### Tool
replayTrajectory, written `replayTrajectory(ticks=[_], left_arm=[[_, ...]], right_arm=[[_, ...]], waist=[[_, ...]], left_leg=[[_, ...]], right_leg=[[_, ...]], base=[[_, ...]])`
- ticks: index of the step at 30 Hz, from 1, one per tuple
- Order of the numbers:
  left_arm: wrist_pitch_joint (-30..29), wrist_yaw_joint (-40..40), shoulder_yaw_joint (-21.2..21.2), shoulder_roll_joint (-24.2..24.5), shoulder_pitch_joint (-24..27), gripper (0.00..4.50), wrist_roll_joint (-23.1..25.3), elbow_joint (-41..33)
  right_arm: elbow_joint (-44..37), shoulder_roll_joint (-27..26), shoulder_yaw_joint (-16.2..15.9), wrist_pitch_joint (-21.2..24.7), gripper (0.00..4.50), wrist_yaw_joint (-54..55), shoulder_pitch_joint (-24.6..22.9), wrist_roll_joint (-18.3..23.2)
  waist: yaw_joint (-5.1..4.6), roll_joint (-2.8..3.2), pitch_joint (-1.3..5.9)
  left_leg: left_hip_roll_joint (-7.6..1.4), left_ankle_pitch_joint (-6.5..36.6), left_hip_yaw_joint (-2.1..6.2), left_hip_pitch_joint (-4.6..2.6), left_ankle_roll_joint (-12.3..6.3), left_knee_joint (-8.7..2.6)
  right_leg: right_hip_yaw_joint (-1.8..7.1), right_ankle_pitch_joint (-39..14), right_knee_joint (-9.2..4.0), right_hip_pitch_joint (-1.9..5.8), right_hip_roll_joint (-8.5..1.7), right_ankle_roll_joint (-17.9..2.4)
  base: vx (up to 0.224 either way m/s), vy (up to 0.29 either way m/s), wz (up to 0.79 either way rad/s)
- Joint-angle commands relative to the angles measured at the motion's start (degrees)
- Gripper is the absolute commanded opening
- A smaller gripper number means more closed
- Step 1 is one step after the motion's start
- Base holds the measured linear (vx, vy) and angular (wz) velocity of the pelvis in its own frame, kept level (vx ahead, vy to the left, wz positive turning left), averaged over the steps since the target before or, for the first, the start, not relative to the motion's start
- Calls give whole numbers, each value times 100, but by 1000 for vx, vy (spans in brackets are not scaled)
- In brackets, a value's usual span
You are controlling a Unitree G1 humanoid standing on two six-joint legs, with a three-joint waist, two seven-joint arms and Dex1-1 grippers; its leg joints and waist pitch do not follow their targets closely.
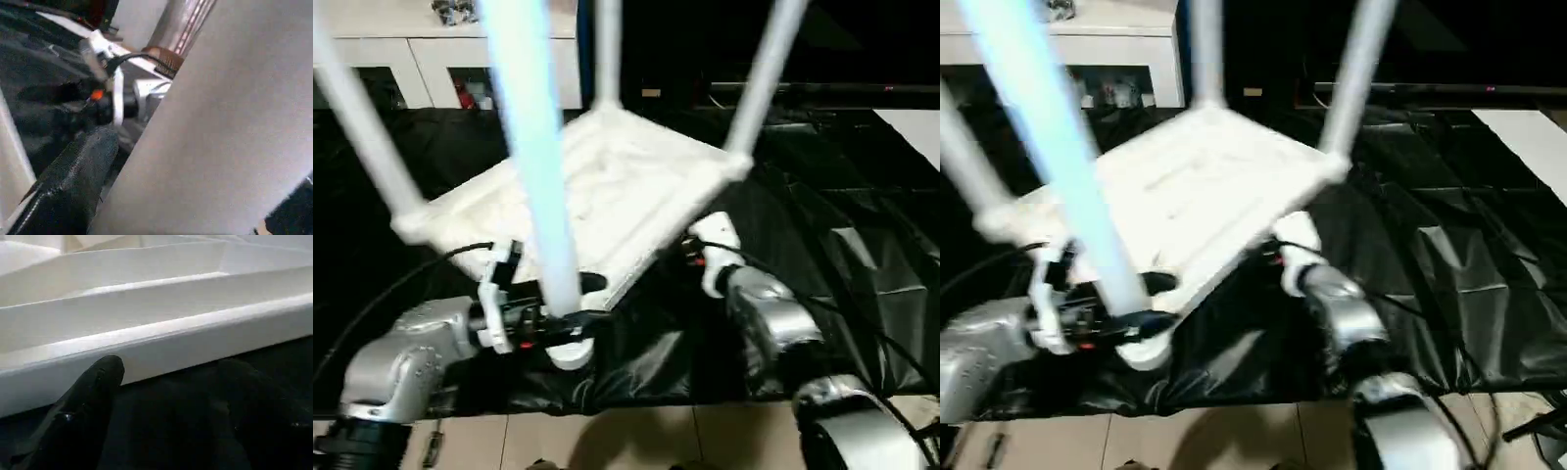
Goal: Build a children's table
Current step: Rotate table base
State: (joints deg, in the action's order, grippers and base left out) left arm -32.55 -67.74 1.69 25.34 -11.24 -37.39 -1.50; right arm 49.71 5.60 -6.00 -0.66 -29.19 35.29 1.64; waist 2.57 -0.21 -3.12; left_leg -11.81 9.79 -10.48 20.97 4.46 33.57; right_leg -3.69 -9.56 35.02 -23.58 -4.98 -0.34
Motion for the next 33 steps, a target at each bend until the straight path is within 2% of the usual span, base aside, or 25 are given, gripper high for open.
replayTrajectory(ticks=[1,6,7,8,9,11,12,13,14,15,16,17,19,20,22,23,27,29,30,33], left_arm=[[51,39,181,-83,-113,438,35,-159],[405,248,551,-559,-446,438,393,83],[475,286,595,-634,-492,438,455,128],[789,515,705,-889,-671,438,729,370],[842,552,723,-934,-702,438,773,412],[1001,672,789,-1075,-817,438,913,562],[1243,856,893,-1261,-987,438,1138,790],[1243,856,893,-1261,-987,438,1138,790],[1509,1021,988,-1400,-1126,438,1397,1018],[1522,1024,990,-1405,-1131,438,1405,1029],[1782,1242,994,-1531,-1263,438,1619,1285],[1933,1377,980,-1604,-1338,438,1717,1428],[2161,1639,942,-1733,-1486,438,1902,1707],[2311,1810,934,-1769,-1538,438,2032,1809],[2450,1887,954,-1772,-1601,438,2161,1928],[2439,1782,963,-1724,-1602,438,2143,1922],[2339,892,1013,-1297,-1567,438,1979,1908],[2316,754,1036,-1213,-1566,438,1979,1927],[2371,480,1107,-1000,-1570,438,2058,2008],[2498,34,1208,-630,-1637,438,2216,2264]], right_arm=[[-1,-134,-153,-114,356,-183,123,18],[190,-302,-222,-306,356,-446,89,-10],[243,-317,-213,-355,356,-460,95,-31],[325,-337,-170,-412,356,-369,105,-52],[340,-341,-161,-420,356,-354,107,-54],[376,-344,-129,-437,356,-319,113,-45],[395,-314,-81,-449,356,-312,113,-19],[395,-314,-81,-449,356,-312,113,-19],[428,-275,-31,-485,356,-310,116,-8],[430,-273,-29,-488,356,-310,117,-8],[463,-229,22,-531,356,-290,121,3],[462,-201,56,-543,356,-275,118,20],[473,-143,126,-573,356,-260,116,57],[466,-104,150,-590,356,-253,109,64],[442,-17,209,-616,356,-252,88,85],[399,40,240,-612,356,-270,66,103],[202,390,349,-609,356,-555,-61,146],[164,447,352,-605,356,-627,-84,147],[34,605,327,-603,356,-830,-154,128],[-237,920,230,-634,356,-1197,-292,58]], waist=[[60,29,340],[112,38,344],[112,33,343],[115,49,347],[112,36,345],[116,38,350],[121,90,358],[121,57,364],[121,86,364],[123,60,372],[125,119,371],[118,89,367],[130,103,382],[129,99,388],[133,88,388],[140,80,393],[169,87,393],[177,93,395],[189,93,390],[255,106,382]], left_leg=[[-96,1781,36,-57,67,-448],[-103,1785,26,-74,68,-439],[-102,1795,31,-66,70,-444],[-97,1770,42,-45,81,-445],[-99,1815,24,-80,74,-434],[-96,1750,41,-34,63,-444],[-91,1762,38,-61,55,-435],[-93,1768,33,-57,58,-426],[-93,1766,47,-41,57,-433],[-94,1784,40,-53,49,-422],[-91,1774,55,-40,51,-426],[-86,1854,37,-67,30,-414],[-83,1775,49,-37,-2,-412],[-87,1761,41,-48,-3,-404],[-90,1722,52,-27,-47,-409],[-89,1702,48,-40,-54,-399],[-99,1628,41,-32,-130,-398],[-103,1617,35,-44,-117,-396],[-103,1667,26,-56,-108,-395],[-101,1728,18,-66,-106,-402]], right_leg=[[229,-1840,-417,267,-247,-1114],[239,-1772,-433,260,-254,-1115],[236,-1783,-430,269,-256,-1110],[234,-1788,-421,291,-268,-1102],[239,-1827,-467,259,-253,-1061],[233,-1766,-439,302,-263,-1077],[232,-1752,-458,278,-252,-1057],[232,-1685,-450,289,-258,-1089],[227,-1678,-441,304,-262,-1094],[224,-1674,-450,298,-262,-1093],[222,-1654,-437,310,-272,-1112],[212,-1715,-480,281,-244,-1085],[209,-1632,-461,317,-261,-1121],[211,-1585,-457,307,-256,-1134],[199,-1554,-454,322,-263,-1154],[199,-1538,-454,318,-263,-1158],[200,-1396,-422,310,-262,-1289],[200,-1308,-405,307,-249,-1304],[200,-1342,-414,302,-249,-1316],[198,-1491,-430,296,-231,-1216]], base=[[0,0,0],[0,0,0],[0,0,0],[0,0,0],[0,0,0],[0,0,0],[0,0,0],[0,0,0],[0,0,0],[0,0,0],[0,0,0],[0,0,0],[0,0,0],[0,0,0],[0,0,0],[0,0,0],[0,0,0],[0,0,0],[0,0,0],[0,0,0]])
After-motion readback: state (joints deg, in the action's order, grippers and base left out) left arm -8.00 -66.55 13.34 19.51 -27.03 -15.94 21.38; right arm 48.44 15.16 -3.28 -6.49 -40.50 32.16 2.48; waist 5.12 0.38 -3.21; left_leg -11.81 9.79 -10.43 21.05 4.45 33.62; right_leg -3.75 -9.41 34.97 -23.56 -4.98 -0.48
